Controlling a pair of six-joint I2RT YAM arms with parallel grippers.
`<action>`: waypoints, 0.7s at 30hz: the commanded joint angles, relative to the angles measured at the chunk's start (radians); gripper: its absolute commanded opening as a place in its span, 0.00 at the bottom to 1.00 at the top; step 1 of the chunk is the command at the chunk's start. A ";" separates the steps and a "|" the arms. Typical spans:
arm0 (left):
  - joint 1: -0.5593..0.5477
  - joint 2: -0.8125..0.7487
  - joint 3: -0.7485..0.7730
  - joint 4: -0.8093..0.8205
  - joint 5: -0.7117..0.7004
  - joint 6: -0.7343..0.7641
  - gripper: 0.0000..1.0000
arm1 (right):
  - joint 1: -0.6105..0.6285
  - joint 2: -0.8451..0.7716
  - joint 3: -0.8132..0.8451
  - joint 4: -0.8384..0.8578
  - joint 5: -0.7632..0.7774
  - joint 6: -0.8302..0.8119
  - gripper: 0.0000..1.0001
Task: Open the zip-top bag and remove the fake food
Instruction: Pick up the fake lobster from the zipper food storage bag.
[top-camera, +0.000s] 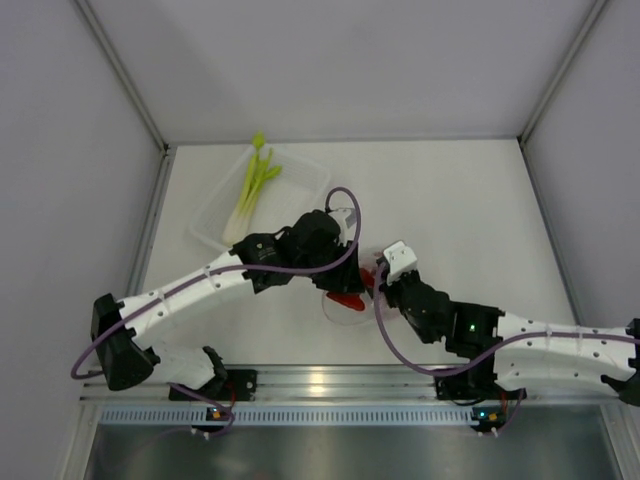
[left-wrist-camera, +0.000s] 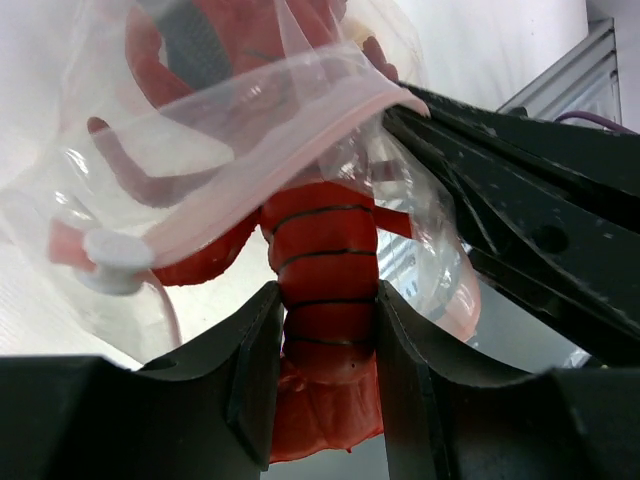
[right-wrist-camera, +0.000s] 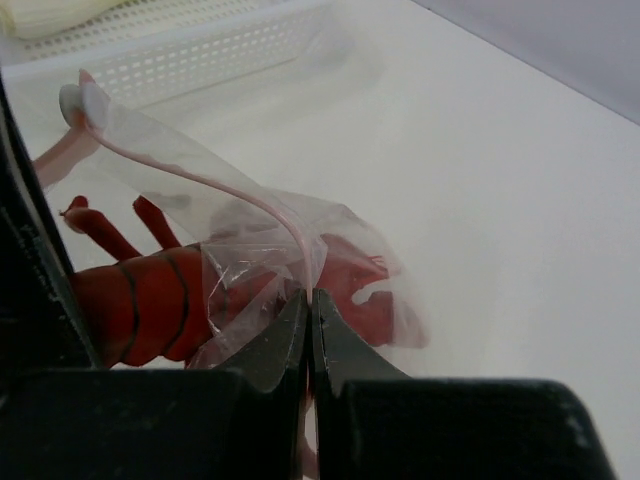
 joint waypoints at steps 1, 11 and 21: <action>-0.002 -0.016 0.078 0.191 0.156 -0.057 0.00 | 0.023 0.062 0.037 -0.012 0.059 -0.025 0.00; -0.003 -0.103 0.035 0.189 0.198 -0.088 0.00 | 0.022 0.144 0.025 -0.012 0.108 0.012 0.00; 0.009 -0.255 -0.111 0.175 0.038 -0.056 0.00 | -0.021 0.106 -0.009 -0.097 0.150 0.024 0.00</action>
